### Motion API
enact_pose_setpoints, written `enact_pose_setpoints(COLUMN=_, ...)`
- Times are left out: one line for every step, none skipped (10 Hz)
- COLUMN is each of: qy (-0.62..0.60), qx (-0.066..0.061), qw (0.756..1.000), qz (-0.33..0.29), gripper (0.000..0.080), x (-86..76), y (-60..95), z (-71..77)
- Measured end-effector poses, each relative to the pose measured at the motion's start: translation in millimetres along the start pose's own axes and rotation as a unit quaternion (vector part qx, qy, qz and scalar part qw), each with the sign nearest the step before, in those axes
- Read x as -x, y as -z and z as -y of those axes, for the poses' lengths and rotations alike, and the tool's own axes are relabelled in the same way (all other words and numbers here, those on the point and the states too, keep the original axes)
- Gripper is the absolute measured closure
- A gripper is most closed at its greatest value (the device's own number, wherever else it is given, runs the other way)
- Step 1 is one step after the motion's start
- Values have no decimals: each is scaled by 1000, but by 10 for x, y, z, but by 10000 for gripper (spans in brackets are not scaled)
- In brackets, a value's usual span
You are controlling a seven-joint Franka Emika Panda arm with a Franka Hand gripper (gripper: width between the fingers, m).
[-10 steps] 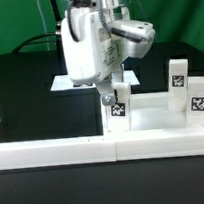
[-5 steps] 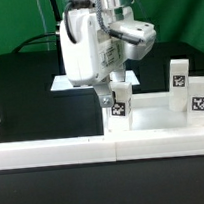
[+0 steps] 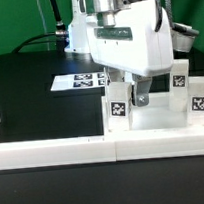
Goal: Assemble square table
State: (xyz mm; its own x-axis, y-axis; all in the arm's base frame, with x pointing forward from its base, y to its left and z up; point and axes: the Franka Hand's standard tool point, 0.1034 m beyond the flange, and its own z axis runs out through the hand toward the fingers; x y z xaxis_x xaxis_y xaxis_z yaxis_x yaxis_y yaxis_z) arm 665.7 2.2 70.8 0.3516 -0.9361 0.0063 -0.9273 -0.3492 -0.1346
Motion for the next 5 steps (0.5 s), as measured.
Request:
enact_pose_setpoints(qy=32, qx=1, qw=1000, qz=-1, gripper=151, x=-3, y=0, z=-2)
enact_pose_setpoints(qy=109, qx=4, qw=994, qz=-5, gripper=151, x=-25, y=2, z=0)
enact_pose_setpoints(qy=202, qx=9, qw=979, qz=-11, gripper=151, x=-64, y=12, z=20)
enact_pose_setpoints(qy=284, qx=12, qw=959, qz=-14, gripper=151, x=-85, y=19, z=29)
enact_pose_setpoints(qy=314, qx=13, qw=949, qz=-14, gripper=151, x=-81, y=19, z=31)
